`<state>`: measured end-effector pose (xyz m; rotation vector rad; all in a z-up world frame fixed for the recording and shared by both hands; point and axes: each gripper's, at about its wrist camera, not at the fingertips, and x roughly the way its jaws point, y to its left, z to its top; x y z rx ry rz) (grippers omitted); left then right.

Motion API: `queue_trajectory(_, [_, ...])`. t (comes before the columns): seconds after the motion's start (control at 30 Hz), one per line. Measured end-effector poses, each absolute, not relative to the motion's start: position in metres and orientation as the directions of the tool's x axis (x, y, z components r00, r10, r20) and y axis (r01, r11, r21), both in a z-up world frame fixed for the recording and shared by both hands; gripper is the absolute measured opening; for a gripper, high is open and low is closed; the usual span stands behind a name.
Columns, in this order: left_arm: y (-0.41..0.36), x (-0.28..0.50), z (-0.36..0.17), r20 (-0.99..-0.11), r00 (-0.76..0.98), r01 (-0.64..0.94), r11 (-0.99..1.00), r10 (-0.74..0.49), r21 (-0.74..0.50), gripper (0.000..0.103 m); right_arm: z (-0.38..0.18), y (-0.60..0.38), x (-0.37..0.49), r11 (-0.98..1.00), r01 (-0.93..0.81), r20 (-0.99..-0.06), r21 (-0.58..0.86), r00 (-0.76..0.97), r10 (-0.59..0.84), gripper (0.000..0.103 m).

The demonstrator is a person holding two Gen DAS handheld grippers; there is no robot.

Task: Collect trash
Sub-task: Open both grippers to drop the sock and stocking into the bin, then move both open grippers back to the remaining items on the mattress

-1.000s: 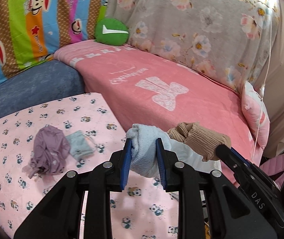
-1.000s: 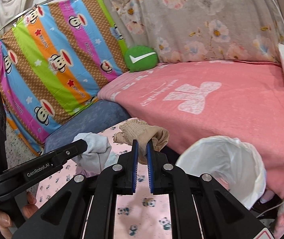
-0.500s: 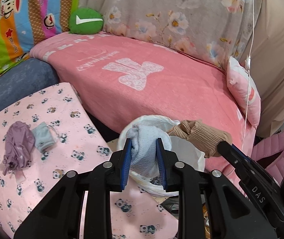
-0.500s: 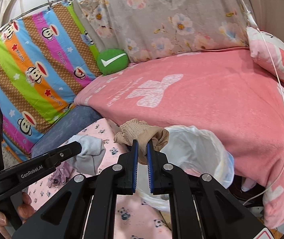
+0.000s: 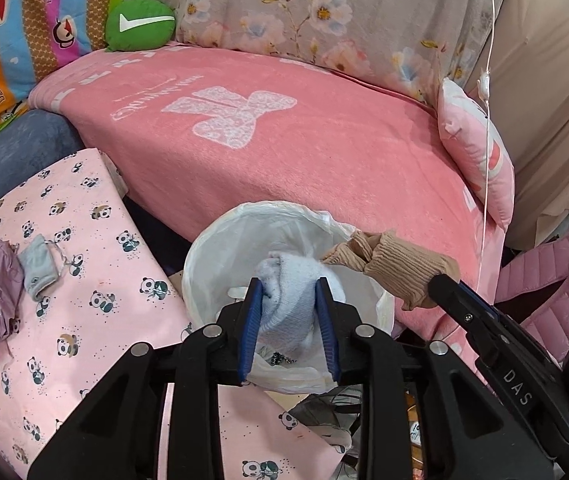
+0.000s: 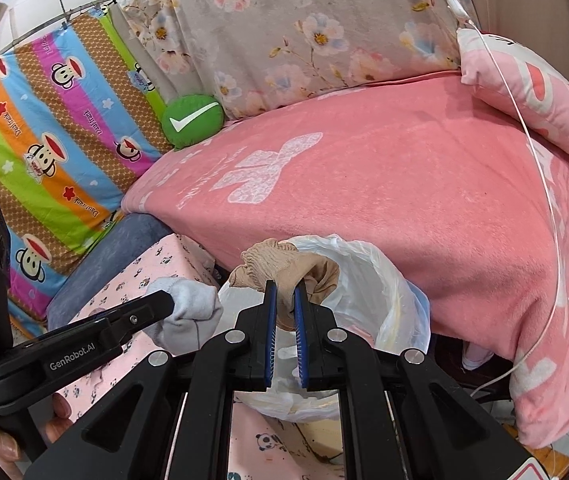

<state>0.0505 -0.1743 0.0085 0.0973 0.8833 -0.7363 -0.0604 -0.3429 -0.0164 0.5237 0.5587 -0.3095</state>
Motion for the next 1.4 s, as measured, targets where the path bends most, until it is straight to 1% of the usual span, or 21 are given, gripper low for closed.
queue_trajectory(0.07, [-0.174, 0.051, 0.008, -0.728, 0.426, 0.613, 0.763, -0.536, -0.203, 0.043, -0.019, -0.343, -0.060, 0.826, 0.416, -0.577, 0.380, 0.804, -0.140, 0.010])
queue_trajectory(0.1, [-0.173, 0.050, 0.009, -0.722, 0.436, 0.611, 0.766, -0.536, -0.200, 0.054, -0.019, -0.343, -0.059, 0.828, 0.416, -0.579, 0.376, 0.803, -0.141, 0.011])
queue_trajectory(0.13, [-0.172, 0.049, 0.009, -0.717, 0.447, 0.609, 0.769, -0.535, -0.194, 0.059, -0.019, -0.342, -0.059, 0.829, 0.416, -0.579, 0.375, 0.803, -0.141, 0.011])
queue_trajectory(0.17, [-0.171, 0.049, 0.010, -0.714, 0.454, 0.607, 0.772, -0.532, -0.189, 0.060, -0.019, -0.341, -0.058, 0.828, 0.419, -0.578, 0.372, 0.803, -0.147, 0.016])
queue_trajectory(0.2, [-0.170, 0.049, 0.011, -0.714, 0.458, 0.606, 0.774, -0.530, -0.185, 0.061, -0.019, -0.341, -0.058, 0.828, 0.422, -0.576, 0.370, 0.803, -0.152, 0.016])
queue_trajectory(0.23, [-0.169, 0.050, 0.011, -0.715, 0.461, 0.602, 0.777, -0.527, -0.184, 0.062, -0.019, -0.339, -0.057, 0.828, 0.421, -0.576, 0.370, 0.803, -0.152, 0.016])
queue_trajectory(0.3, [-0.164, 0.051, 0.012, -0.712, 0.467, 0.593, 0.783, -0.524, -0.187, 0.063, -0.019, -0.338, -0.056, 0.827, 0.421, -0.574, 0.372, 0.805, -0.151, 0.022])
queue_trajectory(0.37, [-0.161, 0.052, 0.012, -0.711, 0.475, 0.584, 0.790, -0.518, -0.185, 0.063, -0.018, -0.335, -0.056, 0.828, 0.416, -0.572, 0.375, 0.807, -0.147, 0.024])
queue_trajectory(0.53, [-0.148, 0.055, 0.014, -0.704, 0.494, 0.559, 0.807, -0.510, -0.193, 0.063, -0.013, -0.327, -0.052, 0.839, 0.401, -0.571, 0.367, 0.809, -0.137, 0.025])
queue_trajectory(0.67, [-0.136, 0.057, 0.016, -0.697, 0.507, 0.536, 0.819, -0.507, -0.205, 0.063, -0.009, -0.315, -0.049, 0.853, 0.380, -0.569, 0.359, 0.813, -0.122, 0.030])
queue_trajectory(0.77, [-0.123, 0.060, 0.018, -0.690, 0.520, 0.516, 0.829, -0.503, -0.216, 0.065, -0.007, -0.307, -0.046, 0.862, 0.363, -0.569, 0.354, 0.815, -0.109, 0.030])
queue_trajectory(0.93, [-0.098, 0.066, 0.020, -0.679, 0.548, 0.468, 0.852, -0.489, -0.236, 0.072, -0.004, -0.287, -0.038, 0.881, 0.328, -0.570, 0.342, 0.817, -0.083, 0.031])
queue_trajectory(1.07, [-0.075, 0.071, 0.018, -0.675, 0.567, 0.430, 0.869, -0.471, -0.245, 0.073, -0.003, -0.271, -0.031, 0.893, 0.302, -0.574, 0.334, 0.816, -0.061, 0.031])
queue_trajectory(1.2, [-0.052, 0.076, 0.015, -0.676, 0.582, 0.393, 0.884, -0.452, -0.253, 0.073, -0.003, -0.248, -0.021, 0.908, 0.268, -0.578, 0.323, 0.815, -0.035, 0.036])
queue_trajectory(1.4, [-0.016, 0.086, 0.010, -0.680, 0.600, 0.329, 0.904, -0.422, -0.271, 0.073, -0.002, -0.210, -0.004, 0.929, 0.213, -0.588, 0.303, 0.809, 0.006, 0.036])
